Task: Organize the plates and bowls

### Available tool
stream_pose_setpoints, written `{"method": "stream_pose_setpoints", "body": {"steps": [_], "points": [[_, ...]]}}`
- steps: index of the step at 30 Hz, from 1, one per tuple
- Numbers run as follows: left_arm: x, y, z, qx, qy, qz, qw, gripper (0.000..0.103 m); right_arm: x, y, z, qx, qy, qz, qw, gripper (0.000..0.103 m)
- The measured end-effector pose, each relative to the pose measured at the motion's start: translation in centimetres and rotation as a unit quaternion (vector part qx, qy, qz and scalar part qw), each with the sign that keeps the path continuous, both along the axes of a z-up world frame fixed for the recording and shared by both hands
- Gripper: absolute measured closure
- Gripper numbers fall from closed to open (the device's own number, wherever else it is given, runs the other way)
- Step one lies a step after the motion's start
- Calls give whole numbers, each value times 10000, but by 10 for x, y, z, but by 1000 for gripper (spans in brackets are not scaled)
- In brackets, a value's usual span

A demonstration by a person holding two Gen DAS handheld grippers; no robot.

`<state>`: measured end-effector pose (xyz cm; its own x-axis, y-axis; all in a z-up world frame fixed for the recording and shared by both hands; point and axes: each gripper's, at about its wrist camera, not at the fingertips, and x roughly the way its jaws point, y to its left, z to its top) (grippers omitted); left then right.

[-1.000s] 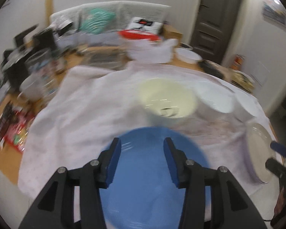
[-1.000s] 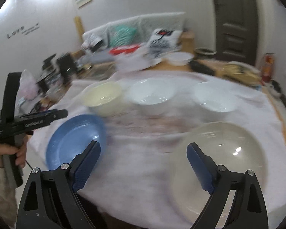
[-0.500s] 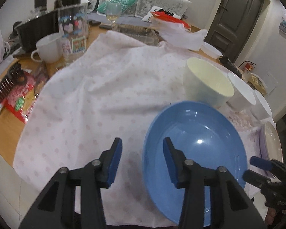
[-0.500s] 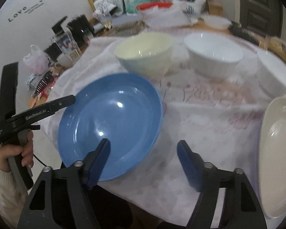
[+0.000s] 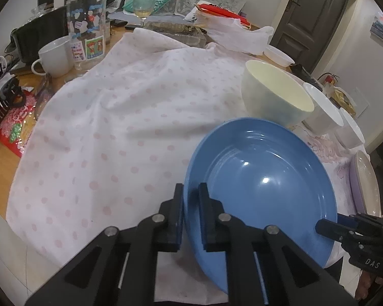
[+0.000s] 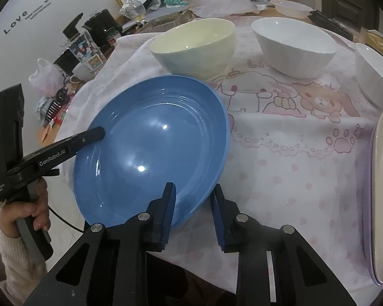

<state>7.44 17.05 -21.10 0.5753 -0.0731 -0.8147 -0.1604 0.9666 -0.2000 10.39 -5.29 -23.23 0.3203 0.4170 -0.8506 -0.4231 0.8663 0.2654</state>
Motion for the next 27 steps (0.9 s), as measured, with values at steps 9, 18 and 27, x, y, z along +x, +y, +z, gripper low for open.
{"method": "stream_pose_setpoints", "body": {"steps": [9, 18, 27], "points": [[0, -12, 13, 52, -70, -97, 9999, 95, -3, -13, 10, -58, -152, -115, 9998, 80], [-3, -37, 29, 226, -97, -236, 9994, 95, -13, -39, 20, 79, -344, -189, 9992, 80], [2, -80, 58, 533, -286, -511, 9969, 95, -21, -80, 41, 271, -711, -405, 9963, 80]]}}
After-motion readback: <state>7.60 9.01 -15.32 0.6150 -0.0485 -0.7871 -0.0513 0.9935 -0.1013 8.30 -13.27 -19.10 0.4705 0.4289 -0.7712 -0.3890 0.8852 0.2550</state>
